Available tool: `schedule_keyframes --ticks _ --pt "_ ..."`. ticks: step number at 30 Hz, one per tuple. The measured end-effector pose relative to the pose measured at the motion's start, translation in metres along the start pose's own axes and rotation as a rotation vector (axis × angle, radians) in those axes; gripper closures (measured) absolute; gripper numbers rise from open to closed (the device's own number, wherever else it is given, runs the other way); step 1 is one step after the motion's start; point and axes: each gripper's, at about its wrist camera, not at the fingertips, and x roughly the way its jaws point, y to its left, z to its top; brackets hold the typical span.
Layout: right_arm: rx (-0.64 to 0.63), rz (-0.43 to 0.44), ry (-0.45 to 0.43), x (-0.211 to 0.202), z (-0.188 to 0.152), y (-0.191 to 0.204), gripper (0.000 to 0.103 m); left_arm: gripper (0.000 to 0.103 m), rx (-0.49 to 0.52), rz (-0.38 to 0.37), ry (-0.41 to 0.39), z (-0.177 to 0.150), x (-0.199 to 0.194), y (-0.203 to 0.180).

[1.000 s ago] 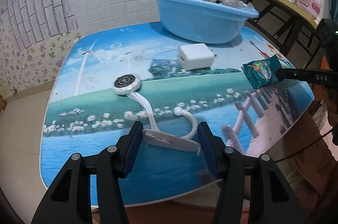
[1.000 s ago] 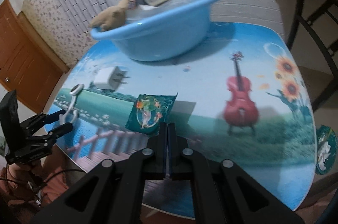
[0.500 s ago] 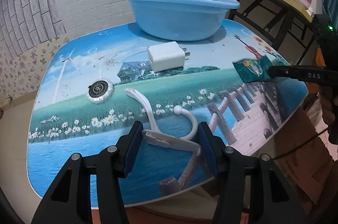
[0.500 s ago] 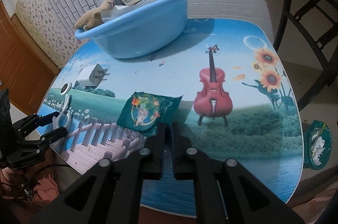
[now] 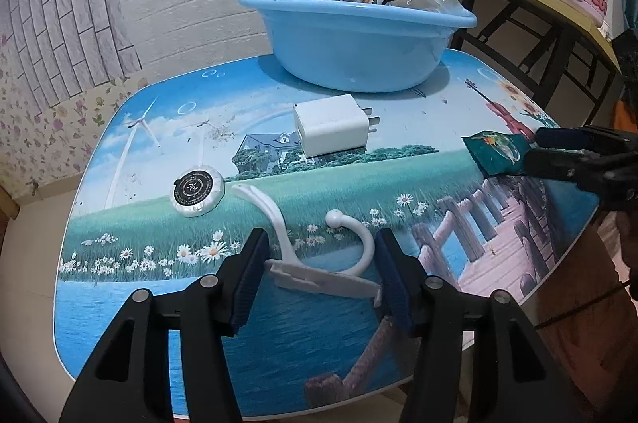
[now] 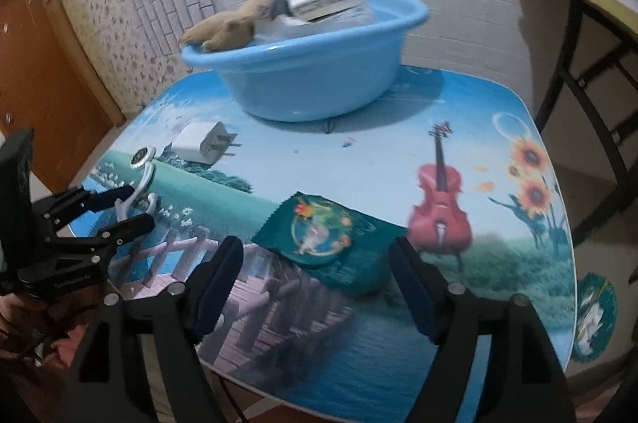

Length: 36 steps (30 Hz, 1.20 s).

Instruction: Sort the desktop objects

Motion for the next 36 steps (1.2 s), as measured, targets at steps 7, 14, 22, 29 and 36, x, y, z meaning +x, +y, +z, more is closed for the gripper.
schedule_keyframes --ticks 7,14,22,29,36 --pt "-0.025 -0.035 0.029 0.022 0.002 0.008 0.027 0.046 0.007 -0.009 -0.01 -0.001 0.0 0.001" --pt "-0.062 -0.108 0.005 0.03 0.0 0.013 0.026 0.043 0.011 -0.014 -0.021 -0.003 0.0 0.0" --pt "-0.061 -0.094 -0.02 0.026 0.002 0.008 0.055 0.049 0.003 -0.037 -0.032 -0.005 -0.004 0.001" --pt "-0.036 -0.058 -0.034 0.019 0.002 0.002 0.062 0.049 -0.016 -0.043 -0.031 -0.003 -0.007 0.005" --pt "-0.017 -0.032 -0.092 0.0 0.011 0.0 0.062 0.049 -0.027 -0.049 -0.07 0.009 -0.024 0.006"
